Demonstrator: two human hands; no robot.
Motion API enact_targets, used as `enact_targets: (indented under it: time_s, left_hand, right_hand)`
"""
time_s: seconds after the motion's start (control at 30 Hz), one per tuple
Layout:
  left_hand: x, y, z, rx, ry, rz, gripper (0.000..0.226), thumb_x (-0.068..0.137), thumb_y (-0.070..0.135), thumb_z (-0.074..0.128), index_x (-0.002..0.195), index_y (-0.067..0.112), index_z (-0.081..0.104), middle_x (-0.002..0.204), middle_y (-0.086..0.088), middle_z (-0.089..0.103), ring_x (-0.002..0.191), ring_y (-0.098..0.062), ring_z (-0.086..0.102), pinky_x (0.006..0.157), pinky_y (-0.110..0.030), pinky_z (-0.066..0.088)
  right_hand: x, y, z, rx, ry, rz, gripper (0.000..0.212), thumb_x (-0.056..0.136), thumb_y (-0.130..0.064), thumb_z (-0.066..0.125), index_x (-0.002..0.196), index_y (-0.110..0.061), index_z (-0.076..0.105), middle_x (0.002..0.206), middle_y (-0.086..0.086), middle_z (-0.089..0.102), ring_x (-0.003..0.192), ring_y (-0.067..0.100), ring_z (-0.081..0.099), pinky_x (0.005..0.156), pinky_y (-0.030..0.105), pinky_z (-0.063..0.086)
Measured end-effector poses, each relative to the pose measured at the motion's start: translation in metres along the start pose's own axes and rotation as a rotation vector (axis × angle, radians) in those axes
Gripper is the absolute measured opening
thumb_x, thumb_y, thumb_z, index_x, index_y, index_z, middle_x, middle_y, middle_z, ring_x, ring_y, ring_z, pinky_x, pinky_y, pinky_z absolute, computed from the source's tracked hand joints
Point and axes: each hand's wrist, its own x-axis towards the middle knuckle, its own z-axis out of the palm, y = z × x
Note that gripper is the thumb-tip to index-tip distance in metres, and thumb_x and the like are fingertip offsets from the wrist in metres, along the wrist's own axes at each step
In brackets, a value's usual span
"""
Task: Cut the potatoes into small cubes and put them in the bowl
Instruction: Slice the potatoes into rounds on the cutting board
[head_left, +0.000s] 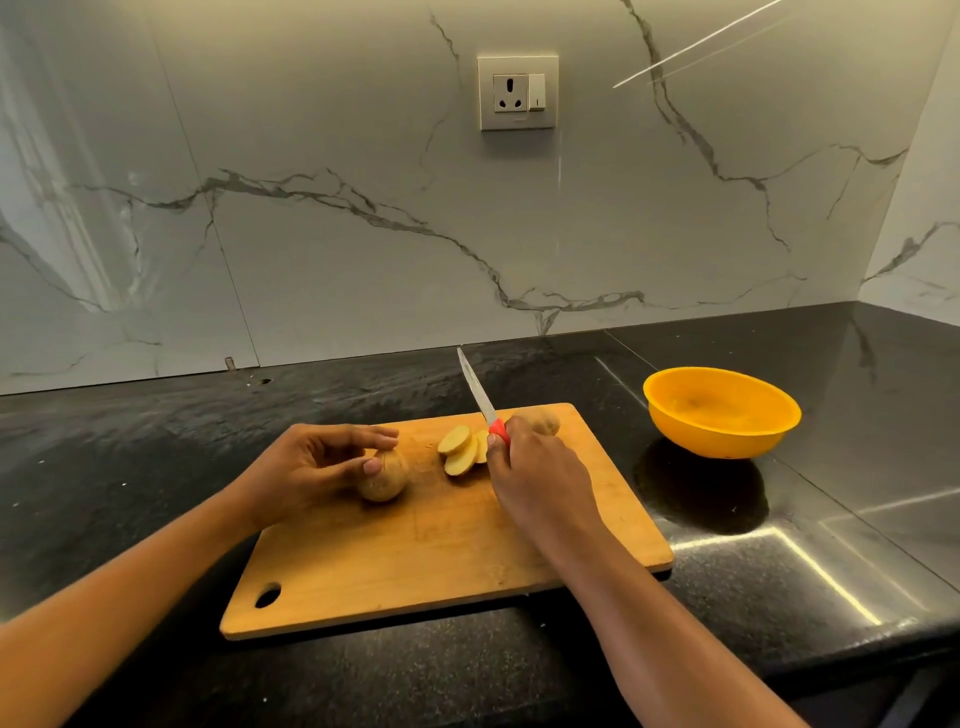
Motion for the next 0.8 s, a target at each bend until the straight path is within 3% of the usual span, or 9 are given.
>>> enact_targets:
  time_s: [0.2,0.33,0.47,0.53,0.7,0.8]
  left_hand:
    - [-0.007,-0.009,-0.008,-0.062,-0.090,-0.014,0.061,0.057,0.059,0.080,0.112,0.037,0.067,0.126,0.012,0.061,0.122,-0.007,0.052,0.099,-0.025,0.046]
    - [-0.007,-0.006,-0.004,-0.076,-0.012,-0.020,0.053,0.056,0.055,0.079,0.106,0.040,0.069,0.117,0.012,0.065,0.112,-0.008,0.060,0.088,-0.017,0.049]
    - [-0.007,0.001,0.006,-0.046,0.056,-0.040,0.063,0.044,0.074,0.075,0.101,0.048,0.068,0.109,0.019,0.067,0.105,-0.002,0.062,0.083,-0.017,0.052]
    - [-0.008,0.001,0.010,-0.024,0.079,-0.059,0.067,0.040,0.077,0.075,0.101,0.050,0.066,0.108,0.016,0.067,0.103,-0.003,0.063,0.084,-0.022,0.053]
    - [-0.012,0.008,0.012,0.051,0.096,-0.083,0.072,0.036,0.084,0.069,0.101,0.056,0.061,0.113,0.016,0.059,0.097,0.002,0.062,0.076,-0.017,0.050]
    - [-0.012,0.010,0.011,0.070,0.064,-0.112,0.072,0.038,0.083,0.068,0.104,0.055,0.060,0.108,0.014,0.064,0.097,0.002,0.062,0.075,-0.015,0.048]
  right_hand:
    - [0.000,0.000,-0.001,0.004,-0.002,-0.013,0.030,0.102,-0.036,0.033,0.113,-0.017,0.053,0.087,-0.005,0.056,0.074,0.009,0.054,0.063,0.023,0.045]
    - [0.000,-0.001,0.000,0.010,0.004,-0.010,0.028,0.102,-0.036,0.033,0.108,-0.017,0.053,0.083,-0.007,0.053,0.073,0.010,0.056,0.065,0.027,0.049]
    - [-0.001,-0.004,-0.001,0.011,-0.002,-0.012,0.026,0.102,-0.036,0.034,0.103,-0.018,0.052,0.081,-0.006,0.055,0.073,0.011,0.059,0.067,0.030,0.053]
    - [-0.003,-0.004,-0.001,0.005,-0.016,-0.022,0.026,0.102,-0.036,0.033,0.103,-0.018,0.052,0.080,-0.005,0.055,0.072,0.011,0.058,0.063,0.028,0.051]
    - [-0.004,-0.005,-0.002,-0.002,-0.056,-0.024,0.028,0.102,-0.036,0.032,0.108,-0.018,0.053,0.087,-0.002,0.061,0.075,0.010,0.058,0.062,0.025,0.047]
    - [-0.005,-0.006,-0.001,0.002,-0.071,-0.017,0.028,0.102,-0.037,0.033,0.108,-0.018,0.053,0.088,-0.002,0.061,0.076,0.011,0.058,0.065,0.028,0.050]
